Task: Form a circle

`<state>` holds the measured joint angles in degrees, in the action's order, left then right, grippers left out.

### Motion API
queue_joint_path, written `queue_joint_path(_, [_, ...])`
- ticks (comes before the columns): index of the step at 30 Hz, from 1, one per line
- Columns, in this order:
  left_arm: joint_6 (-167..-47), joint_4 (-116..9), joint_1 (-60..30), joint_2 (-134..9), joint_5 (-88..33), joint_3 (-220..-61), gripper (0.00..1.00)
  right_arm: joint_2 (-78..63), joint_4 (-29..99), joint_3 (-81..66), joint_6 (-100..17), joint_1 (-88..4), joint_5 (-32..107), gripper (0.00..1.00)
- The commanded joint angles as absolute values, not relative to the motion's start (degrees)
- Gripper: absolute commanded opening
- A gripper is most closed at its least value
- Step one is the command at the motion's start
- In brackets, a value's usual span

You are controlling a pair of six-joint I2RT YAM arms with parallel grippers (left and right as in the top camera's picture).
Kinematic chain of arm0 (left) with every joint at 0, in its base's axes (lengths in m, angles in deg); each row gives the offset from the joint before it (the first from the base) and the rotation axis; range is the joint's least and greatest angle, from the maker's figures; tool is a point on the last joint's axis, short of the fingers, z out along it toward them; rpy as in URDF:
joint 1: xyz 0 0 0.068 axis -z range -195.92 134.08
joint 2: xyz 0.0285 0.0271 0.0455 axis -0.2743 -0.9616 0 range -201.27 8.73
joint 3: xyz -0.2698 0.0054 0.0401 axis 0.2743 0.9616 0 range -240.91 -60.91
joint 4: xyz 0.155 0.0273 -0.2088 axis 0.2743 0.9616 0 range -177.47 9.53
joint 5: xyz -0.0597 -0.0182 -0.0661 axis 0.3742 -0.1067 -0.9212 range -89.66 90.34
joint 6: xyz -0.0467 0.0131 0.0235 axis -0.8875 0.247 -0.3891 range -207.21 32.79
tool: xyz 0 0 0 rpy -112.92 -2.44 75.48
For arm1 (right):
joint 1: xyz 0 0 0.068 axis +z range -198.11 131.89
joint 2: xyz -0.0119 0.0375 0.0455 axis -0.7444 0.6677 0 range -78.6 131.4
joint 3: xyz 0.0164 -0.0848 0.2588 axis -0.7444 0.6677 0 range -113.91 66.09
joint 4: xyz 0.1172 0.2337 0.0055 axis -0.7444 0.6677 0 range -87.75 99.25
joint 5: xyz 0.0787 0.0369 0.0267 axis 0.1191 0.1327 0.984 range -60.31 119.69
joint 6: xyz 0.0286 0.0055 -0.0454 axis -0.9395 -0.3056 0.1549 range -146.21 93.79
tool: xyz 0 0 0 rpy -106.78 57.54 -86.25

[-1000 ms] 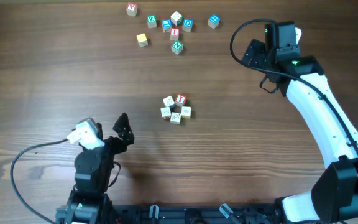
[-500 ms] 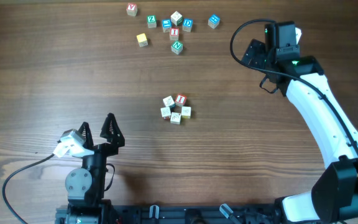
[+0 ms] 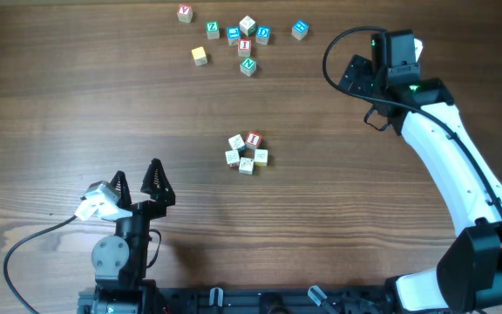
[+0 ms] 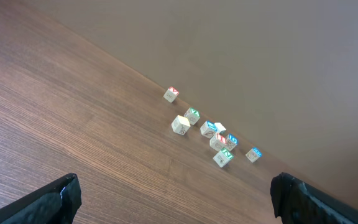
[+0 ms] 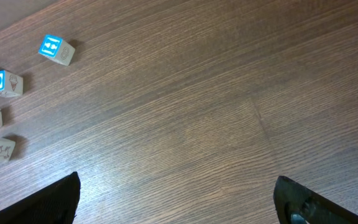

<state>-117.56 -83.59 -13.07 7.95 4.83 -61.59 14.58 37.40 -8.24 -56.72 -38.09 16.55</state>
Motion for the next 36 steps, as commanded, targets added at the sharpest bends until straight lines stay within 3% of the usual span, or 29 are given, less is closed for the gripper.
queue_joint_path(1, [-117.49, -83.72, -12.87, 8.45, 4.94, -61.24, 1.0, 14.78, 37.27, -8.35, -56.23, -38.07, 15.76, 0.99])
queue_joint_path(9, [-117.49, -83.72, -12.87, 8.45, 4.94, -61.24, 1.0, 14.78, 37.27, -8.35, -56.21, -38.07, 15.76, 1.0])
queue_joint_path(17, [-102.68, -84.2, -12.94, 8.34, 9.0, -61.24, 1.0, 14.78, 37.27, -8.35, -56.21, -38.07, 15.76, 1.0])
queue_joint_path(36, [-102.41, -84.16, -12.92, 8.34, 8.98, -61.24, 1.0, 14.78, 37.27, -8.35, -56.21, -38.07, 15.76, 1.0])
